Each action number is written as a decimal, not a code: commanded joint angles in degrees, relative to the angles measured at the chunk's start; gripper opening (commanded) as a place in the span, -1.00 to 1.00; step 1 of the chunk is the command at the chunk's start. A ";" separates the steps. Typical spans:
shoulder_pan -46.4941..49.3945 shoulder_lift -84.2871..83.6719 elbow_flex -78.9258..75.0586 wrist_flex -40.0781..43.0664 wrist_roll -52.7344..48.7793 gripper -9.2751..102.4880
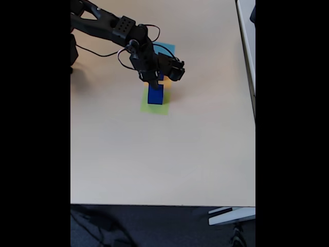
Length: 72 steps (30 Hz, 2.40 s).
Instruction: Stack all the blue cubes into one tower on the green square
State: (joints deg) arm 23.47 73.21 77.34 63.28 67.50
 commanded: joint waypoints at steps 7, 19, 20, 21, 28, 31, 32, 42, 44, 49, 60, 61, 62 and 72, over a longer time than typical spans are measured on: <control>0.70 1.93 -0.35 -0.97 0.09 -0.81; 0.79 1.76 -0.09 -1.67 0.00 -0.76; 0.79 1.76 -0.09 -1.67 0.00 -0.76; 0.79 1.76 -0.09 -1.76 0.00 -0.76; 0.79 1.76 0.44 -2.11 0.00 -0.76; 0.79 2.02 0.79 -2.37 0.00 -0.74; 0.79 2.02 0.79 -2.37 0.00 -0.74; 0.70 2.11 0.79 -2.55 -0.18 -0.69; 0.62 2.20 0.79 -2.72 -0.26 -0.66; 0.18 2.90 0.79 -2.72 -0.62 -0.61; -0.70 3.87 -0.70 -1.41 -1.05 -0.55; -0.79 3.87 -1.14 -1.14 -1.23 -0.53; -0.88 3.87 -1.49 -0.97 -1.41 -0.51; -1.76 3.69 -8.00 4.04 -2.55 -0.36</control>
State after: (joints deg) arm 22.76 73.21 75.41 65.30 65.65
